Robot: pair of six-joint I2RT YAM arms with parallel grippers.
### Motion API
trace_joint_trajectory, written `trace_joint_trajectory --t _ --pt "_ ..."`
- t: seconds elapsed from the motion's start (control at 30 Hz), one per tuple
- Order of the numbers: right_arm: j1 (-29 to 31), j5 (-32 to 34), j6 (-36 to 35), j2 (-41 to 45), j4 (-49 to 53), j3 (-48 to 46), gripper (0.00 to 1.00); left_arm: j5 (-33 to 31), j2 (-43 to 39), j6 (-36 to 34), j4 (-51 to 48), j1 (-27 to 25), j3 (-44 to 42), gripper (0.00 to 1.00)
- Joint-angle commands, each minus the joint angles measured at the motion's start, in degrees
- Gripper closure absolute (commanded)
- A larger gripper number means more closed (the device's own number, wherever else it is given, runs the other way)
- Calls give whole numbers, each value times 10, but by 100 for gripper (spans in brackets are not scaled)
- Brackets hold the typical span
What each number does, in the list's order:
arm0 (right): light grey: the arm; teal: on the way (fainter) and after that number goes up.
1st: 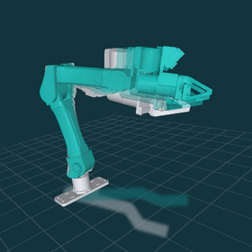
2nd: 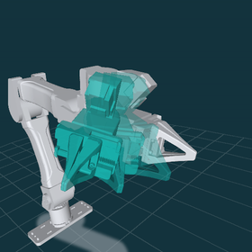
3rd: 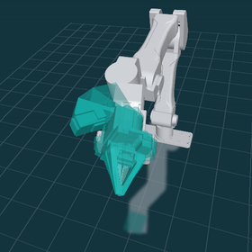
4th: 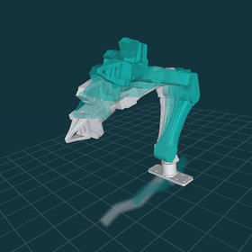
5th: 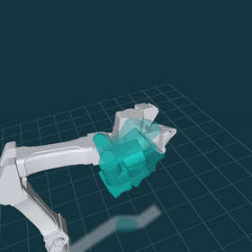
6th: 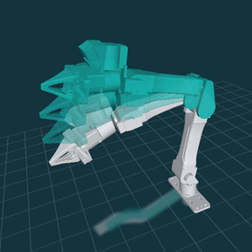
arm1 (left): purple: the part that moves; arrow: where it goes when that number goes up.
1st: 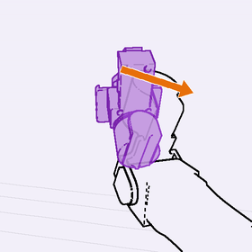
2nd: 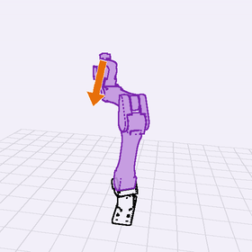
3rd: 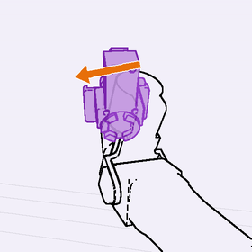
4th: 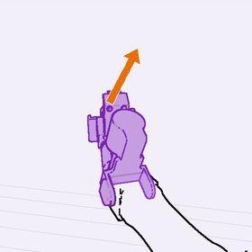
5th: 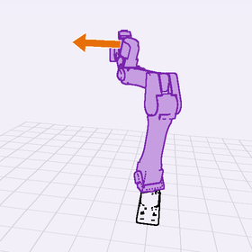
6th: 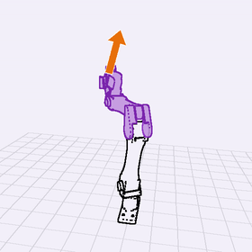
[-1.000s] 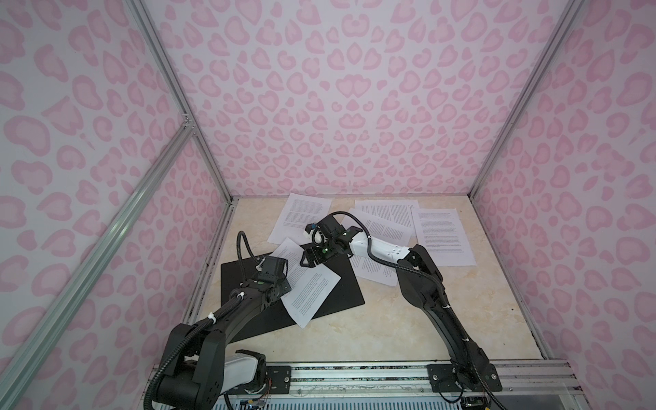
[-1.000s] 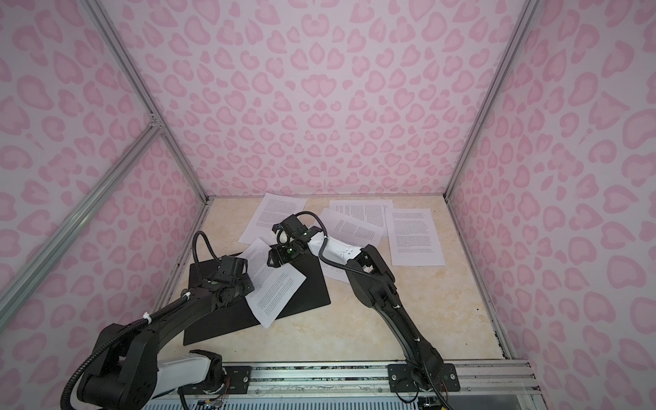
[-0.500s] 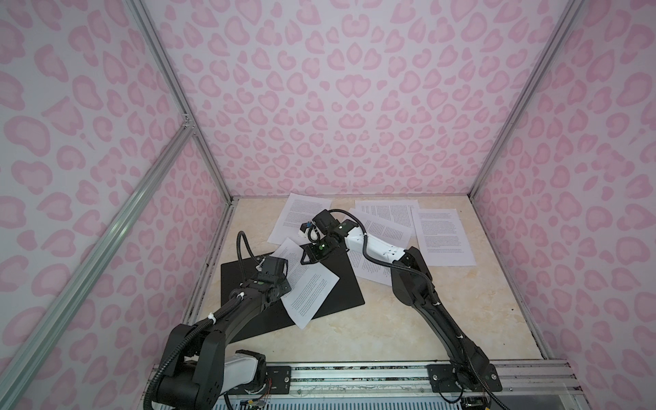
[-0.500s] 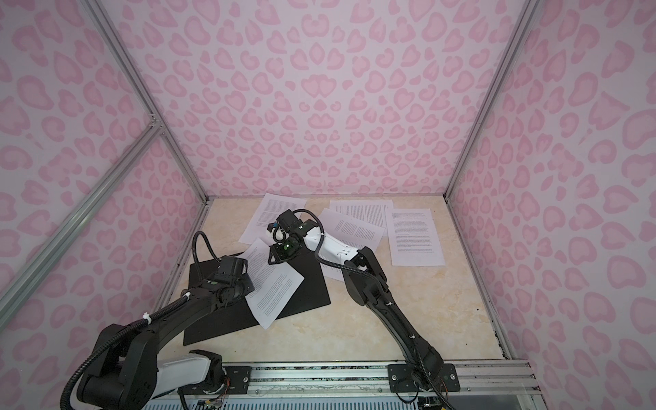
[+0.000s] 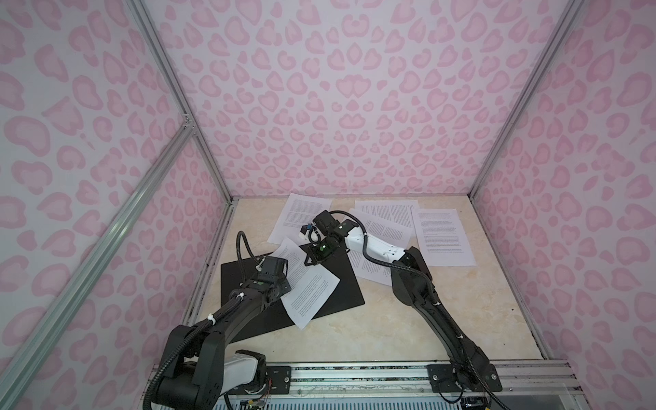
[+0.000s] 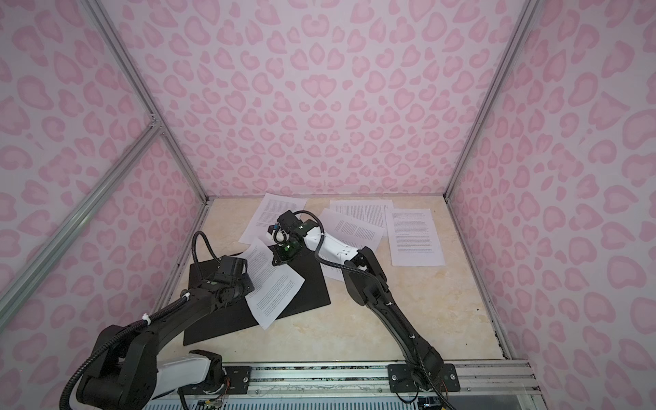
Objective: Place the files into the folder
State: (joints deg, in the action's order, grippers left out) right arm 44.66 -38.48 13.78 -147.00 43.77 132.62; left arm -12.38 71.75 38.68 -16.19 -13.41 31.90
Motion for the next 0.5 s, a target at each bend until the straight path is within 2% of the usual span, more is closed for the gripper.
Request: trace_joint_trajectory --t 0.0,0.07,0.17,0.3,0.33,0.37,0.47 --pt "3 -8 -5 18 9 -14 100 1 -9 -5 5 0 3 97" --pt "1 -5 -7 38 10 -31 100 13 -22 -7 11 0 -1 90" --pt "0 24 -2 94 -26 -107 100 46 -61 -7 33 0 -14 55" --pt "-15 47 29 193 -118 -247 100 99 -140 -13 56 0 -36 23" --pt "-23 48 42 217 -147 -287 100 115 -165 -16 65 0 -45 11" --pt "-31 53 55 239 -173 -322 100 133 -189 -20 75 0 -54 3" --pt "-63 62 103 301 -264 -435 100 202 -275 -36 125 -3 -91 3"
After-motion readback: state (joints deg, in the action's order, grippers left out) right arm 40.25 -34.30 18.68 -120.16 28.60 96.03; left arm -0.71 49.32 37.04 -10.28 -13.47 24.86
